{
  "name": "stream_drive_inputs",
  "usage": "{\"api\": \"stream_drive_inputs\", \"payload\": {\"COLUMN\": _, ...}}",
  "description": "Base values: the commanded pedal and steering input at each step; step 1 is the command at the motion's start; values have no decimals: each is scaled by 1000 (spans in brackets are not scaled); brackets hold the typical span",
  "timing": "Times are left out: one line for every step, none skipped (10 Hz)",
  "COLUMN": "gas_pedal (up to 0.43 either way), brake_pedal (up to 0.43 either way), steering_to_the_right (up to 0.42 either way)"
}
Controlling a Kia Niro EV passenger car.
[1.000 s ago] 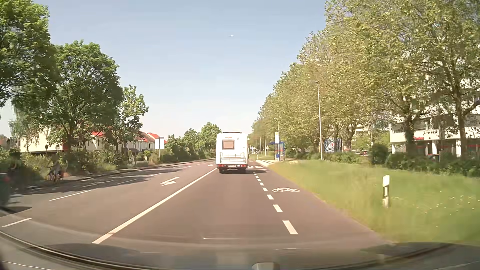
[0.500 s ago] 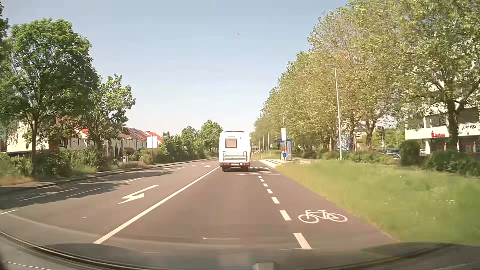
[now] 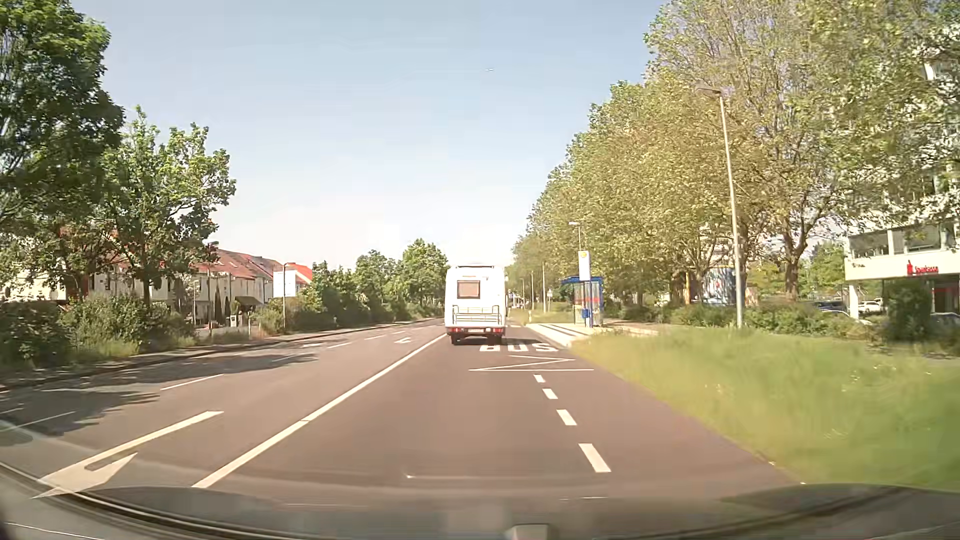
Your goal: Follow the waypoints while adhering to traffic rules and regulations
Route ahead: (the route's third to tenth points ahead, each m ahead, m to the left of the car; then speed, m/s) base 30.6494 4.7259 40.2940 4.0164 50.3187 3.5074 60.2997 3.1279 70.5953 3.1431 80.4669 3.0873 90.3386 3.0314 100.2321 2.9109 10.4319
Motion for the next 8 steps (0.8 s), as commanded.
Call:
{"api": "stream_drive_inputs", "payload": {"gas_pedal": 130, "brake_pedal": 0, "steering_to_the_right": -5}}
{"api": "stream_drive_inputs", "payload": {"gas_pedal": 130, "brake_pedal": 0, "steering_to_the_right": -5}}
{"api": "stream_drive_inputs", "payload": {"gas_pedal": 130, "brake_pedal": 0, "steering_to_the_right": -5}}
{"api": "stream_drive_inputs", "payload": {"gas_pedal": 130, "brake_pedal": 0, "steering_to_the_right": -4}}
{"api": "stream_drive_inputs", "payload": {"gas_pedal": 130, "brake_pedal": 0, "steering_to_the_right": -4}}
{"api": "stream_drive_inputs", "payload": {"gas_pedal": 130, "brake_pedal": 0, "steering_to_the_right": -3}}
{"api": "stream_drive_inputs", "payload": {"gas_pedal": 130, "brake_pedal": 0, "steering_to_the_right": -3}}
{"api": "stream_drive_inputs", "payload": {"gas_pedal": 130, "brake_pedal": 0, "steering_to_the_right": -2}}
